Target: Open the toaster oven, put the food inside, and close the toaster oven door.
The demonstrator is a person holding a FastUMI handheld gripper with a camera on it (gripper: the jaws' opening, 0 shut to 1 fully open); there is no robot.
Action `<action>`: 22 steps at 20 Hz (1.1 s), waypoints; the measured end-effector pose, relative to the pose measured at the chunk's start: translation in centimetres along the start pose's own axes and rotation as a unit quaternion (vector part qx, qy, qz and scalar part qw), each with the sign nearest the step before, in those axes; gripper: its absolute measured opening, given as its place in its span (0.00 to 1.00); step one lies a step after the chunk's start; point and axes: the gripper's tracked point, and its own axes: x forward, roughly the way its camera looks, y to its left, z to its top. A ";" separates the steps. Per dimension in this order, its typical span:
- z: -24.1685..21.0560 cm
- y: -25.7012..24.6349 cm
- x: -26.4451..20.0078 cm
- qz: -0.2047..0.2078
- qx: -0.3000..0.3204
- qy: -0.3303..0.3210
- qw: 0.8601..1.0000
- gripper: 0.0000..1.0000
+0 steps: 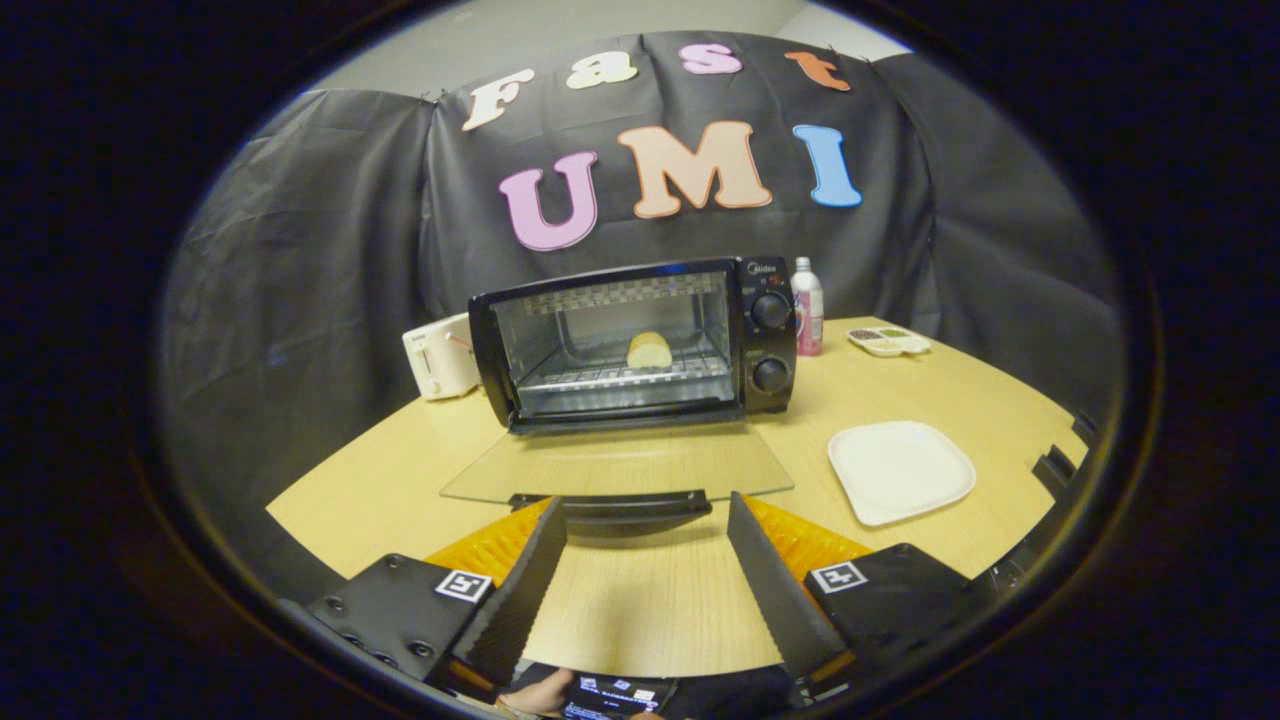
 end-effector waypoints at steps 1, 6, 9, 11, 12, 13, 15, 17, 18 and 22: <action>-0.4 0.1 0.2 -0.001 -0.004 0.004 1.000 1.00; -2.9 0.8 2.1 -0.007 -0.016 0.034 0.999 1.00; -3.3 1.2 3.2 -0.015 -0.023 0.045 0.999 1.00; -3.6 1.0 3.8 -0.021 -0.029 0.052 0.998 1.00; -3.7 0.9 4.2 -0.026 -0.032 0.054 0.998 1.00; -3.8 0.8 4.5 -0.030 -0.034 0.055 0.997 0.99; -4.1 1.7 4.8 -0.016 -0.018 0.064 0.998 1.00; -3.6 1.8 4.7 -0.016 -0.012 0.060 0.998 1.00; -3.0 1.9 4.3 -0.015 -0.010 0.049 0.999 1.00; 2.0 2.8 4.0 -0.006 0.004 -0.014 1.000 1.00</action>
